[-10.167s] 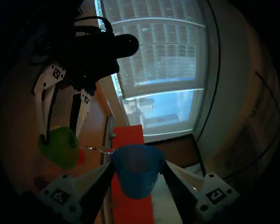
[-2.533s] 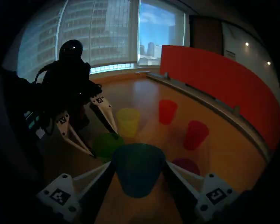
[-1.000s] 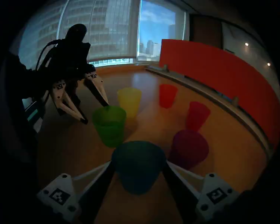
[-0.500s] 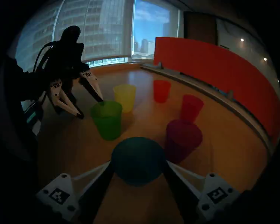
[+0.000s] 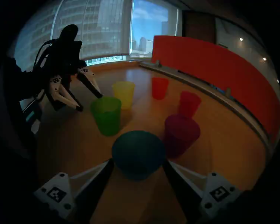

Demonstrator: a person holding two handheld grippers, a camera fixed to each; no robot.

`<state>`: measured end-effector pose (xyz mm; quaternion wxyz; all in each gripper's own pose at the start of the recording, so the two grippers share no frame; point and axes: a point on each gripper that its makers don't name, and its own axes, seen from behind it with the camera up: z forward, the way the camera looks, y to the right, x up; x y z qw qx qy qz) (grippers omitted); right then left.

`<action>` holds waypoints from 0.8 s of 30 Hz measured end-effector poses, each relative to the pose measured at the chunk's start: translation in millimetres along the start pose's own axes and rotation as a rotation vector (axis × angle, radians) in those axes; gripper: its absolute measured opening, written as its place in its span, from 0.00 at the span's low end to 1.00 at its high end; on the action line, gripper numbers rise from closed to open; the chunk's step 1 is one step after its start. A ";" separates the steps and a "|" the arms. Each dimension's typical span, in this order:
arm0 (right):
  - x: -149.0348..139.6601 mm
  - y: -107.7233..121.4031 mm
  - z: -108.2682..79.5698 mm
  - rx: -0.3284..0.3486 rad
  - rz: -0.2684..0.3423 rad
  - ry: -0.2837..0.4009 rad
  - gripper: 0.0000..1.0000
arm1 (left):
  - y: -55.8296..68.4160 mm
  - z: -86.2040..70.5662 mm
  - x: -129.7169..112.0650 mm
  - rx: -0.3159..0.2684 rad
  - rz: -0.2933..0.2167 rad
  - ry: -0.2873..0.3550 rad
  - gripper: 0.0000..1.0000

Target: Pour water

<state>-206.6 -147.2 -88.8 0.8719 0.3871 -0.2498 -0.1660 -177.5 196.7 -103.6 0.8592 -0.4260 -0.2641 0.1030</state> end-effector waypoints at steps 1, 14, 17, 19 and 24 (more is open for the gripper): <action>-1.3 1.1 -2.1 -0.005 0.002 -0.001 1.00 | -2.0 -1.6 0.0 0.008 -0.005 0.003 0.89; -21.0 16.9 -33.3 -0.093 0.074 -0.008 1.00 | -37.0 -25.3 -6.4 0.152 -0.079 0.042 0.90; -25.1 21.6 -41.8 -0.120 0.093 -0.007 1.00 | -43.7 -32.5 -5.4 0.187 -0.080 0.056 0.89; -27.0 25.6 -46.7 -0.141 0.107 -0.003 1.00 | -48.9 -37.4 -4.1 0.212 -0.085 0.069 0.89; -27.3 35.5 -56.1 -0.192 0.144 0.017 1.00 | -66.8 -46.9 -5.5 0.287 -0.121 0.094 0.89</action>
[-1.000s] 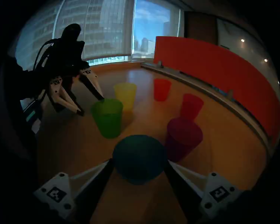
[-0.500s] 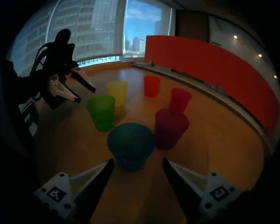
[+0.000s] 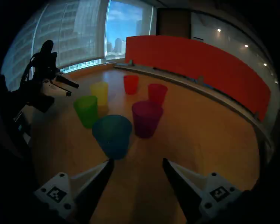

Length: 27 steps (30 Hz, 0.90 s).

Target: Pour water

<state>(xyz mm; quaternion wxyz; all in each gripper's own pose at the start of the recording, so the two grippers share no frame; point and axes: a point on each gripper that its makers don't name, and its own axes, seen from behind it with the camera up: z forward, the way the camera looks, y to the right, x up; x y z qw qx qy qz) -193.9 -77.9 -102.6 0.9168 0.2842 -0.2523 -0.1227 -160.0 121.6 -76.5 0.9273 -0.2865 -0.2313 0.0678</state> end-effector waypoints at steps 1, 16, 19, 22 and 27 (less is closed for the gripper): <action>0.9 2.1 -1.1 -0.009 0.008 0.005 1.00 | -3.9 -0.6 -0.1 0.015 -0.007 0.005 0.89; 32.9 46.9 -18.8 -0.187 0.109 0.101 1.00 | -53.3 -25.1 18.8 0.220 -0.076 0.124 0.89; 39.5 57.2 -20.9 -0.226 0.132 0.124 1.00 | -61.8 -30.4 23.5 0.259 -0.093 0.150 0.89; 45.5 68.0 -23.1 -0.271 0.150 0.146 1.00 | -69.3 -35.9 28.5 0.293 -0.107 0.176 0.89; 58.6 85.8 -29.0 -0.347 0.176 0.195 1.00 | -81.4 -44.3 38.8 0.350 -0.117 0.218 0.89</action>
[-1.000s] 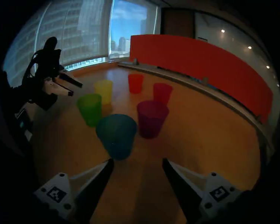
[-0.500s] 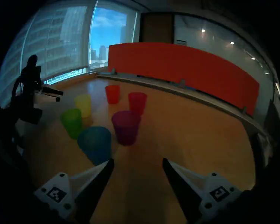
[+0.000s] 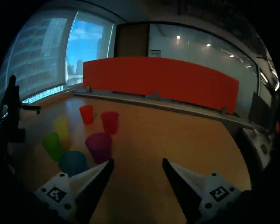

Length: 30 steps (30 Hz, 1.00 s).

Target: Pour water

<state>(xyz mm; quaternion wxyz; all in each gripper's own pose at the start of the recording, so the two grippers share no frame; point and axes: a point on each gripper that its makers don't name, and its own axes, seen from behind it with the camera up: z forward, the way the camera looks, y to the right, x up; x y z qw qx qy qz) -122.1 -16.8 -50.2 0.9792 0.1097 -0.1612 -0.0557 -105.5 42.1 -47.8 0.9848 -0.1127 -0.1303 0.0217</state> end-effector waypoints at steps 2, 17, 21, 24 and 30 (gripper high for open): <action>6.7 6.3 1.2 -0.030 0.013 0.020 1.00 | -3.4 -0.2 5.2 0.019 -0.003 0.015 0.89; 51.0 34.2 6.4 -0.189 0.077 0.186 1.00 | -20.9 0.6 34.3 0.104 -0.046 0.120 0.89; 60.6 36.7 7.5 -0.222 0.082 0.224 1.00 | -26.3 1.2 43.9 0.118 -0.057 0.150 0.89; 68.2 38.4 7.2 -0.249 0.082 0.252 1.00 | -32.1 0.9 52.0 0.139 -0.063 0.174 0.89; 85.9 41.5 2.0 -0.290 0.093 0.324 1.00 | -36.8 -0.5 62.5 0.168 -0.061 0.213 0.89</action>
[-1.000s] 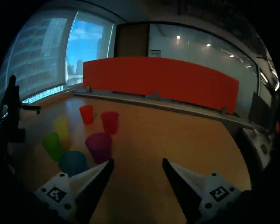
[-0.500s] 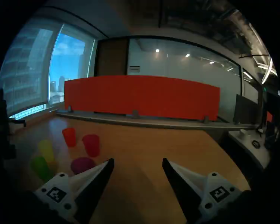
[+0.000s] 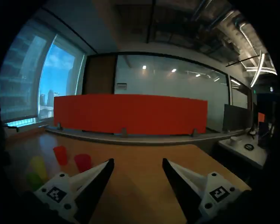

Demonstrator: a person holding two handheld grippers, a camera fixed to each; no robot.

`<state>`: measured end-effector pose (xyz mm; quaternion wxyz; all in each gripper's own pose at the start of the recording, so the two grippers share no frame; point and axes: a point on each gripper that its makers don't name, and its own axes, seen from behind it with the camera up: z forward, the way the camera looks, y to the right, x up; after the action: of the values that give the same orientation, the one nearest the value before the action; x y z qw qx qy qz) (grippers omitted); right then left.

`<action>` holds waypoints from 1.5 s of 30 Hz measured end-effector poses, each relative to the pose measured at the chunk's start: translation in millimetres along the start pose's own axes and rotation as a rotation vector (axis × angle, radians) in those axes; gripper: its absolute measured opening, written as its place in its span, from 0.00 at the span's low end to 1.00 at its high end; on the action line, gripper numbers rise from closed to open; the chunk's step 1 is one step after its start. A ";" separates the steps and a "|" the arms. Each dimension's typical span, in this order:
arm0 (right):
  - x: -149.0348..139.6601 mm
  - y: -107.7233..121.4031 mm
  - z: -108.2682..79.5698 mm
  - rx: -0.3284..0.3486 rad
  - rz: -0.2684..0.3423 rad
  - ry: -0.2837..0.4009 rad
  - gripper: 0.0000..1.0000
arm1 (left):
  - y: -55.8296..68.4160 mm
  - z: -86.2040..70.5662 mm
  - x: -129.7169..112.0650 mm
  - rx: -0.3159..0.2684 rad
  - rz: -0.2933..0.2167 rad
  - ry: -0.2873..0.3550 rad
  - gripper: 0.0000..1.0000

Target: Pour water

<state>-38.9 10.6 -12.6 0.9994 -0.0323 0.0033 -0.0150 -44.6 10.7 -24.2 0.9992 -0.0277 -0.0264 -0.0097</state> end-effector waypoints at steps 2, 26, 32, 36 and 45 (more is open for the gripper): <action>4.6 0.4 -0.7 -0.009 0.005 0.017 1.00 | 1.2 0.5 3.1 0.000 0.002 0.008 0.89; 18.4 0.7 -12.2 -0.047 0.009 0.056 1.00 | -6.1 5.0 1.8 0.108 0.030 0.107 0.89; 22.8 3.3 -15.6 -0.065 0.011 0.050 1.00 | -5.6 5.6 -5.5 0.124 0.041 0.125 0.89; 26.3 4.1 -17.4 -0.073 0.028 0.054 1.00 | -4.7 6.8 -13.0 0.129 0.040 0.125 0.89; 26.7 5.1 -18.1 -0.087 0.013 0.048 1.00 | -9.0 7.9 -30.1 0.135 0.033 0.122 0.89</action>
<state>-12.2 13.7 -31.2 0.9967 -0.0755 0.0280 -0.0091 -75.2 2.7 -17.5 0.9986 0.0398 0.0342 0.0069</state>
